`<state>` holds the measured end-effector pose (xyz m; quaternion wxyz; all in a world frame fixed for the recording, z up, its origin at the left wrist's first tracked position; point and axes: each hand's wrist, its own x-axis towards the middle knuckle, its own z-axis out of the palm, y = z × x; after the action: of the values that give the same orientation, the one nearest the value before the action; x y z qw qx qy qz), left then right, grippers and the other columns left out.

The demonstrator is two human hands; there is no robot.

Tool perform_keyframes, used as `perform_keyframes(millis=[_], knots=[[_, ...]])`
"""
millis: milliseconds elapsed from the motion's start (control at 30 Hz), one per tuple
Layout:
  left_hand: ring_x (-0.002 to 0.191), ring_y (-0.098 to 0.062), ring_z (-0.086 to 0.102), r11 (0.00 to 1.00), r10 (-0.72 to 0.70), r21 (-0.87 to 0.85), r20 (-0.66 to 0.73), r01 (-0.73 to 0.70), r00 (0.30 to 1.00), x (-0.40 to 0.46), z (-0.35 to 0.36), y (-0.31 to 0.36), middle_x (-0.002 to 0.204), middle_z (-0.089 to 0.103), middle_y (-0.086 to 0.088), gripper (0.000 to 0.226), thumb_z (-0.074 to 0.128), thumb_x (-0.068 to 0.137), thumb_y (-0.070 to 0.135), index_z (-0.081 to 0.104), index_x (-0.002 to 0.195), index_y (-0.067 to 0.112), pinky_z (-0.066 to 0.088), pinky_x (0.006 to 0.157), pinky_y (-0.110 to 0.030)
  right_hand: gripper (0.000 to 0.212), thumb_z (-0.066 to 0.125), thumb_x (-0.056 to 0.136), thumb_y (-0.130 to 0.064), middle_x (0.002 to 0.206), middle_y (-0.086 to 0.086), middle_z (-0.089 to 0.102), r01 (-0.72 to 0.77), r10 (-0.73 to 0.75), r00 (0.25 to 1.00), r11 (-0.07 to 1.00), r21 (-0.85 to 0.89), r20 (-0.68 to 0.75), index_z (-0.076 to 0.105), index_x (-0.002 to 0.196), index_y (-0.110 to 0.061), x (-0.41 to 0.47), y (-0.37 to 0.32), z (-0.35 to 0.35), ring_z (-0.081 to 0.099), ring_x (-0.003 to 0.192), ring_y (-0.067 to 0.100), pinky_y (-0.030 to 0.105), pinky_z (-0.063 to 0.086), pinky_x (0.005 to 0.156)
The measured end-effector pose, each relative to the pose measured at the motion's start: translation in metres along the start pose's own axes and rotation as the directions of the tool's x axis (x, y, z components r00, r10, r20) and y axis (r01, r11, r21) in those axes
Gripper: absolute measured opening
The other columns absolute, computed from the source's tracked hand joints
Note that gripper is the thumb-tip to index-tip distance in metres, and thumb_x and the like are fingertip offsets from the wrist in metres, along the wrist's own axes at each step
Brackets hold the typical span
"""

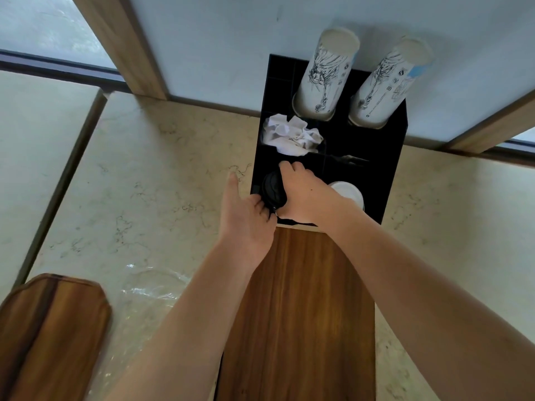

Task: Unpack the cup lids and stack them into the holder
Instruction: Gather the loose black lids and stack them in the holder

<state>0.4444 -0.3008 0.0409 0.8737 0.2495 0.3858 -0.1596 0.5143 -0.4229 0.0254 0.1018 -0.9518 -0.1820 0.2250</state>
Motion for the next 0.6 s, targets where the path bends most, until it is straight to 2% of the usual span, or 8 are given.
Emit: perform_keyframes(millis=[167,333,467,600], knots=[[0.15,-0.028,0.032,1.0,0.01,-0.002,-0.018,-0.01,1.0,0.0056,0.0023,-0.0039,0.163,0.03,-0.02,0.091,0.039,0.099,0.065,0.018,0.157,-0.002,0.024,0.125,-0.043,0.074,0.083,0.076,-0.029,0.127,0.017,0.046,-0.016,0.017,0.999,1.0,-0.021,0.027,0.04,0.131,-0.005,0.0016,0.0021,0.004,0.052,0.114,0.039,0.036,0.042,0.081],[0.149,-0.028,0.033,0.999,0.013,0.031,-0.003,-0.013,1.0,0.0053,0.0005,-0.0007,0.161,0.032,-0.02,0.093,0.039,0.098,0.066,0.018,0.157,-0.003,0.025,0.125,-0.043,0.077,0.086,0.073,-0.032,0.125,0.017,0.048,-0.02,0.021,0.999,0.999,-0.029,0.039,0.042,0.13,-0.005,0.002,-0.0019,0.0013,0.056,0.109,0.037,0.035,0.045,0.079],[0.149,-0.025,0.034,0.998,0.022,0.067,-0.006,-0.022,1.0,0.0053,0.0015,-0.0019,0.159,0.036,-0.017,0.092,0.041,0.097,0.066,0.022,0.156,-0.002,0.026,0.124,-0.039,0.08,0.087,0.073,-0.035,0.125,0.015,0.049,-0.026,0.027,0.999,0.999,-0.033,0.026,0.043,0.132,-0.006,-0.0006,-0.0041,0.0023,0.056,0.11,0.034,0.037,0.05,0.083],[0.149,-0.026,0.035,0.996,0.024,0.082,-0.002,-0.024,1.0,0.0045,0.002,-0.0011,0.16,0.036,-0.019,0.091,0.04,0.098,0.065,0.022,0.156,-0.002,0.027,0.124,-0.04,0.087,0.085,0.076,-0.034,0.131,0.016,0.047,-0.049,0.048,0.998,0.999,0.013,0.027,0.036,0.142,-0.005,-0.0045,-0.0051,0.0019,0.052,0.12,0.036,0.041,0.049,0.093]])
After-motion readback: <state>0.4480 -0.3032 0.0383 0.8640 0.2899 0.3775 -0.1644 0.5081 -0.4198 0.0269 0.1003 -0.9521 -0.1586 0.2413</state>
